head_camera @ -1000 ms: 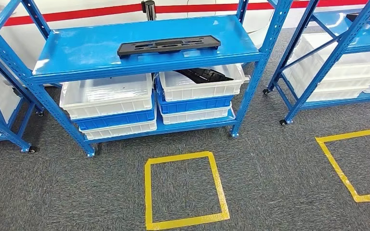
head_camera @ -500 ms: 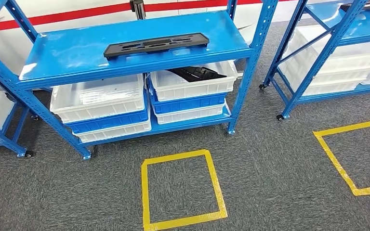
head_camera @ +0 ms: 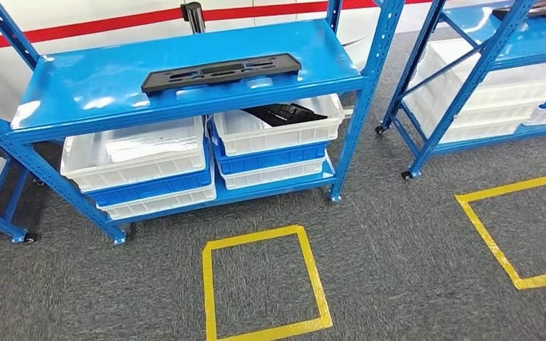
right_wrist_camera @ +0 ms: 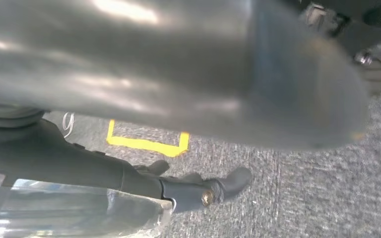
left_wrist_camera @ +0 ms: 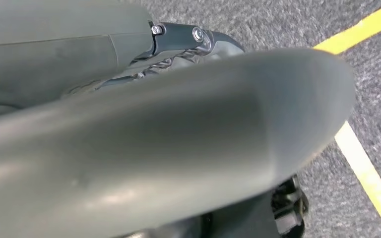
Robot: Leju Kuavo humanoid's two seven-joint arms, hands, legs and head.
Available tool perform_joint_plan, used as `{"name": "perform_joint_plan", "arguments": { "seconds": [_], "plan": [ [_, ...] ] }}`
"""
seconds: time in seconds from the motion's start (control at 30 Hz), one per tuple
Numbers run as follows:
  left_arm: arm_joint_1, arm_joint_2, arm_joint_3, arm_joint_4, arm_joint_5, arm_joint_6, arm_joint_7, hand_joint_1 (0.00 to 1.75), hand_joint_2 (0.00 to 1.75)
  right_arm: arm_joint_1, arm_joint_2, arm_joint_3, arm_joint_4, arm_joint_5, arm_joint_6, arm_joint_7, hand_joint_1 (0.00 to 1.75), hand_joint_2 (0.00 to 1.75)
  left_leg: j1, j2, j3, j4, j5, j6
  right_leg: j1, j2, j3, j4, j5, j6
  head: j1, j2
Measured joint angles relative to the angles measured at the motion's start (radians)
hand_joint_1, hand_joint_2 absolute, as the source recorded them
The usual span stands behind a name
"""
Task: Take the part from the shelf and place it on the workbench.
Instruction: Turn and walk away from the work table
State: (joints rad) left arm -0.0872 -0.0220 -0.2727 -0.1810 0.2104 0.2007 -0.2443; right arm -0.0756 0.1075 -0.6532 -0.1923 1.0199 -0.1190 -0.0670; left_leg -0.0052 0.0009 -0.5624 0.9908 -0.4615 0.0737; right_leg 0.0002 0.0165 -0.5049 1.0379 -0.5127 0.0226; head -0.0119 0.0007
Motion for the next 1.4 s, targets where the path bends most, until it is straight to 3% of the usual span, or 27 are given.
{"name": "perform_joint_plan", "arguments": {
  "seconds": [0.03, 0.1, 0.17, 0.2, 0.23, 0.3, 0.33, 0.37, 0.4, 0.47, 0.53, 0.57, 0.63, 0.67, 0.7, 0.73, 0.8, 0.87, 0.93, 1.03, 1.13, 1.2, 1.27, 1.33, 1.37, 1.4],
  "plan": [
    [0.000, 0.000, 0.000, 0.000, 0.000, 0.000, 0.001, 0.00, 0.00, 0.000, 0.000, 0.001, 0.000, 0.001, 0.001, 0.001, 0.00, 0.00, 0.004, 0.000, 0.012, -0.006, 0.003, 0.001, -0.001, -0.001, -0.012, 0.023, -0.014, -0.001, 0.000, 0.000],
    [-0.001, 0.000, 0.000, 0.000, -0.001, 0.000, 0.002, 0.00, 0.00, -0.002, 0.000, 0.002, 0.000, 0.003, 0.003, 0.004, 0.00, 0.00, 0.008, 0.002, 0.022, -0.009, 0.004, 0.000, -0.005, -0.003, -0.070, 0.121, -0.054, -0.003, 0.002, 0.000],
    [-0.001, -0.001, 0.000, 0.000, -0.001, -0.001, 0.005, 0.00, 0.00, -0.001, -0.002, 0.003, 0.000, 0.004, 0.005, 0.009, 0.00, 0.00, 0.009, 0.002, 0.027, -0.009, -0.003, -0.005, -0.012, -0.004, -0.143, 0.223, -0.089, 0.007, 0.002, 0.000],
    [-0.001, -0.002, 0.000, 0.000, -0.001, -0.002, 0.007, 0.00, 0.00, 0.001, -0.003, 0.003, 0.000, 0.005, 0.008, 0.012, 0.00, 0.00, 0.012, 0.001, 0.032, -0.009, -0.008, -0.010, -0.017, -0.005, -0.163, 0.234, -0.089, 0.018, 0.003, 0.000],
    [0.000, -0.003, 0.000, 0.000, -0.001, -0.002, 0.009, 0.00, 0.00, 0.003, -0.004, 0.003, 0.000, 0.006, 0.011, 0.016, 0.00, 0.00, 0.015, 0.000, 0.039, -0.009, -0.014, -0.016, -0.023, -0.006, -0.166, 0.212, -0.072, 0.031, 0.003, 0.000],
    [0.000, -0.004, 0.000, 0.000, -0.001, -0.003, 0.013, 0.00, 0.00, 0.006, -0.005, 0.003, 0.000, 0.007, 0.016, 0.020, 0.00, 0.00, 0.021, -0.002, 0.055, -0.008, -0.028, -0.033, -0.035, -0.014, -0.130, 0.088, 0.005, 0.061, 0.006, 0.000],
    [0.000, -0.004, 0.000, 0.000, -0.001, -0.003, 0.014, 0.00, 0.00, 0.006, -0.004, 0.003, 0.000, 0.008, 0.018, 0.022, 0.00, 0.00, 0.021, -0.001, 0.062, -0.007, -0.037, -0.041, -0.038, -0.022, -0.113, 0.034, 0.029, 0.063, 0.010, 0.000],
    [0.000, -0.004, 0.000, 0.000, -0.001, -0.003, 0.015, 0.00, 0.00, 0.005, -0.003, 0.004, 0.001, 0.009, 0.019, 0.023, 0.00, 0.00, 0.019, 0.001, 0.067, -0.006, -0.045, -0.050, -0.038, -0.029, -0.098, -0.003, 0.048, 0.057, 0.011, 0.000],
    [-0.001, -0.004, 0.000, 0.000, -0.001, -0.003, 0.017, 0.00, 0.00, 0.004, -0.002, 0.004, 0.001, 0.009, 0.019, 0.024, 0.00, 0.00, 0.017, 0.003, 0.071, -0.003, -0.051, -0.058, -0.038, -0.033, -0.096, -0.016, 0.053, 0.040, 0.012, 0.000],
    [-0.001, -0.004, 0.000, 0.000, -0.001, -0.003, 0.018, 0.00, 0.00, 0.003, -0.001, 0.004, 0.001, 0.010, 0.021, 0.027, 0.00, 0.00, 0.020, 0.008, 0.076, 0.005, -0.057, -0.070, -0.036, -0.028, -0.085, -0.016, 0.055, 0.008, 0.008, 0.000],
    [-0.002, -0.003, 0.000, 0.000, -0.001, -0.004, 0.019, 0.00, 0.00, 0.004, -0.001, 0.004, 0.001, 0.012, 0.027, 0.028, 0.00, 0.00, 0.027, 0.008, 0.062, 0.047, -0.075, -0.078, -0.036, -0.023, -0.073, -0.016, 0.053, -0.010, 0.006, 0.000],
    [-0.003, -0.003, 0.000, 0.000, -0.001, -0.004, 0.021, 0.00, 0.00, 0.004, -0.001, 0.005, 0.001, 0.014, 0.031, 0.028, 0.00, 0.00, 0.029, 0.007, 0.037, 0.095, -0.097, -0.082, -0.035, -0.022, -0.069, -0.017, 0.049, -0.016, 0.004, 0.000],
    [-0.003, -0.004, 0.000, 0.000, -0.003, -0.005, 0.023, 0.00, 0.00, 0.002, -0.001, 0.006, 0.001, 0.018, 0.037, 0.030, 0.00, 0.00, 0.029, 0.007, -0.041, 0.220, -0.153, -0.086, -0.028, -0.020, -0.064, -0.017, 0.042, -0.026, 0.001, 0.000],
    [-0.002, -0.004, 0.000, 0.000, -0.005, -0.005, 0.024, 0.00, 0.00, 0.002, -0.001, 0.006, 0.001, 0.021, 0.038, 0.031, 0.00, 0.00, 0.029, 0.007, -0.077, 0.267, -0.168, -0.086, -0.024, -0.018, -0.062, -0.017, 0.039, -0.030, 0.000, 0.000],
    [-0.002, -0.004, 0.000, 0.000, -0.006, -0.005, 0.025, 0.00, 0.00, 0.002, -0.001, 0.008, 0.001, 0.023, 0.039, 0.033, 0.00, 0.00, 0.028, 0.006, -0.100, 0.283, -0.163, -0.083, -0.019, -0.016, -0.058, -0.016, 0.035, -0.033, 0.000, 0.000],
    [-0.001, -0.004, 0.000, 0.000, -0.007, -0.005, 0.025, 0.00, 0.00, 0.002, -0.001, 0.009, 0.001, 0.026, 0.041, 0.034, 0.00, 0.00, 0.026, 0.006, -0.104, 0.262, -0.135, -0.076, -0.014, -0.014, -0.052, -0.016, 0.031, -0.035, 0.000, 0.000],
    [-0.001, -0.002, 0.000, 0.000, -0.008, -0.004, 0.026, 0.00, 0.00, 0.002, 0.001, 0.012, 0.002, 0.028, 0.046, 0.035, 0.00, 0.00, 0.014, 0.006, -0.071, 0.144, -0.045, -0.048, -0.008, -0.011, -0.039, -0.017, 0.021, -0.037, 0.001, 0.000],
    [-0.002, 0.002, 0.000, 0.001, -0.009, -0.004, 0.027, 0.00, 0.00, 0.002, 0.006, 0.014, 0.002, 0.030, 0.053, 0.035, 0.00, 0.00, -0.002, 0.006, -0.043, 0.057, -0.009, -0.019, -0.007, -0.009, -0.033, -0.019, 0.013, -0.033, 0.005, 0.000],
    [-0.003, 0.005, 0.000, 0.001, -0.010, -0.004, 0.028, 0.00, 0.00, -0.002, 0.010, 0.016, 0.002, 0.031, 0.056, 0.034, 0.00, 0.00, -0.014, 0.004, -0.035, 0.036, -0.011, -0.001, -0.008, -0.009, -0.029, -0.023, 0.008, -0.023, 0.006, 0.000],
    [-0.003, 0.004, 0.000, 0.001, -0.010, -0.004, 0.030, 0.00, 0.00, -0.002, 0.009, 0.019, 0.002, 0.031, 0.056, 0.033, 0.00, 0.00, -0.003, 0.005, 0.001, -0.006, 0.012, 0.004, -0.004, -0.011, -0.041, 0.019, -0.013, -0.014, 0.006, 0.000],
    [-0.007, 0.000, 0.000, 0.001, -0.010, -0.004, 0.031, 0.00, 0.00, -0.001, 0.005, 0.019, 0.002, 0.031, 0.056, 0.033, 0.00, 0.00, 0.002, 0.006, 0.020, -0.018, 0.006, -0.001, -0.010, -0.012, -0.141, 0.191, -0.074, -0.011, 0.006, 0.000],
    [-0.007, -0.001, 0.000, 0.001, -0.010, -0.005, 0.031, 0.00, 0.00, 0.001, 0.002, 0.019, 0.002, 0.031, 0.058, 0.033, 0.00, 0.00, 0.004, 0.005, 0.026, -0.017, -0.002, -0.006, -0.016, -0.012, -0.186, 0.253, -0.082, 0.000, 0.006, 0.000],
    [-0.006, -0.003, 0.000, 0.001, -0.010, -0.005, 0.033, 0.00, 0.00, 0.003, -0.002, 0.019, 0.002, 0.032, 0.063, 0.033, 0.00, 0.00, 0.009, 0.003, 0.038, -0.016, -0.012, -0.016, -0.025, -0.013, -0.176, 0.204, -0.040, 0.024, 0.007, 0.000],
    [-0.005, -0.005, 0.000, 0.001, -0.010, -0.006, 0.034, 0.00, 0.00, 0.004, -0.004, 0.020, 0.002, 0.034, 0.069, 0.033, 0.00, 0.00, 0.014, 0.001, 0.052, -0.011, -0.027, -0.031, -0.036, -0.018, -0.124, 0.078, 0.023, 0.049, 0.008, 0.000],
    [-0.006, -0.005, 0.000, 0.001, -0.010, -0.006, 0.034, 0.00, 0.00, 0.003, -0.005, 0.020, 0.002, 0.034, 0.071, 0.033, 0.00, 0.00, 0.013, 0.001, 0.056, -0.007, -0.036, -0.039, -0.039, -0.018, -0.100, 0.028, 0.043, 0.051, 0.009, 0.000],
    [-0.006, -0.006, 0.000, 0.001, -0.010, -0.006, 0.034, 0.00, 0.00, 0.003, -0.005, 0.020, 0.002, 0.035, 0.072, 0.033, 0.00, 0.00, 0.012, 0.001, 0.059, -0.004, -0.044, -0.045, -0.040, -0.018, -0.084, -0.004, 0.051, 0.046, 0.008, 0.000]
  ]
}}
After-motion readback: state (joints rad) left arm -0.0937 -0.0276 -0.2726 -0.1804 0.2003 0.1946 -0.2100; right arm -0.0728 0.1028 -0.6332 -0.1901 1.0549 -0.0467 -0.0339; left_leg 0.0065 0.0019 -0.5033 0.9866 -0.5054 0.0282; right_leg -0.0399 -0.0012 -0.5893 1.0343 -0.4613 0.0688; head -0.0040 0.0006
